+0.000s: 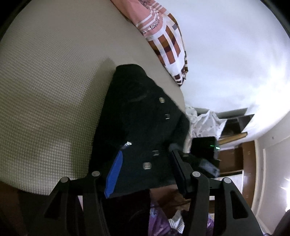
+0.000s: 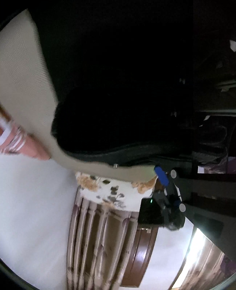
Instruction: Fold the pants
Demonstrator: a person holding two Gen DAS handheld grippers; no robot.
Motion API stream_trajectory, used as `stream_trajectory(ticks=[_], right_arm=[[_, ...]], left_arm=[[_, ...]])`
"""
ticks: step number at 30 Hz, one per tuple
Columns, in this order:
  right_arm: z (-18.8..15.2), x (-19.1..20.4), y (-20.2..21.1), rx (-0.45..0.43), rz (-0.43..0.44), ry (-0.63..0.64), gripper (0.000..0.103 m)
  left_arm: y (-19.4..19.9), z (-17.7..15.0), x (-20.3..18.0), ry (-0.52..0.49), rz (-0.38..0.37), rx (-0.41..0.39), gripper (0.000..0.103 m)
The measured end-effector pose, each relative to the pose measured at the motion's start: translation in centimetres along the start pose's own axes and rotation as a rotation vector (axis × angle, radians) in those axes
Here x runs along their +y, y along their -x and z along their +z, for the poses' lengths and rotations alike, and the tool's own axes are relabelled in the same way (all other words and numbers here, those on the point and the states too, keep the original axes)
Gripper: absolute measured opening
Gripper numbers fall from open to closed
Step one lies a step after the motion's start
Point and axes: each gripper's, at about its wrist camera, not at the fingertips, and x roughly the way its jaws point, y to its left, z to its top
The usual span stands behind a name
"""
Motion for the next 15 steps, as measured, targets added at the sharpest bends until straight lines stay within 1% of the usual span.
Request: stream_trajectory(ticks=[2,4,6,9,11,13,15], right_arm=[[0.3,0.1,2.8,-0.065,0.022,0.006,0.019],[0.5,-0.5,5.5,-0.116,0.027,-0.010,0.019],[0.5,-2.2,8.6,-0.170,0.000,-0.036,0.019],[0.1,-6.1,11.8,-0.222,-0.022,-0.133,0.019],[-0.7,-8.9,12.8,-0.227,-0.021,-0.202,0.019],[-1.6,-10.3,13.0,-0.234,-0.001,-0.237,0.018],[-2.1,-10.9,13.5,-0.253,0.018,-0.247,0.018]], left_arm=[[0.2,-0.2,-0.6,-0.028,0.035,-0.009,0.055],[-0.1,-0.2,-1.3,-0.050,0.034,-0.006,0.056],[-0.7,-0.2,-1.9,-0.064,0.043,0.004,0.061],[-2.4,-0.3,-2.3,-0.070,0.050,0.036,0.061],[-3.6,-0.5,-2.3,-0.058,0.055,0.064,0.061],[-4.6,-0.7,-2.4,-0.057,0.054,0.087,0.061],[-5.5,-1.0,-2.8,-0.083,0.089,0.101,0.061]])
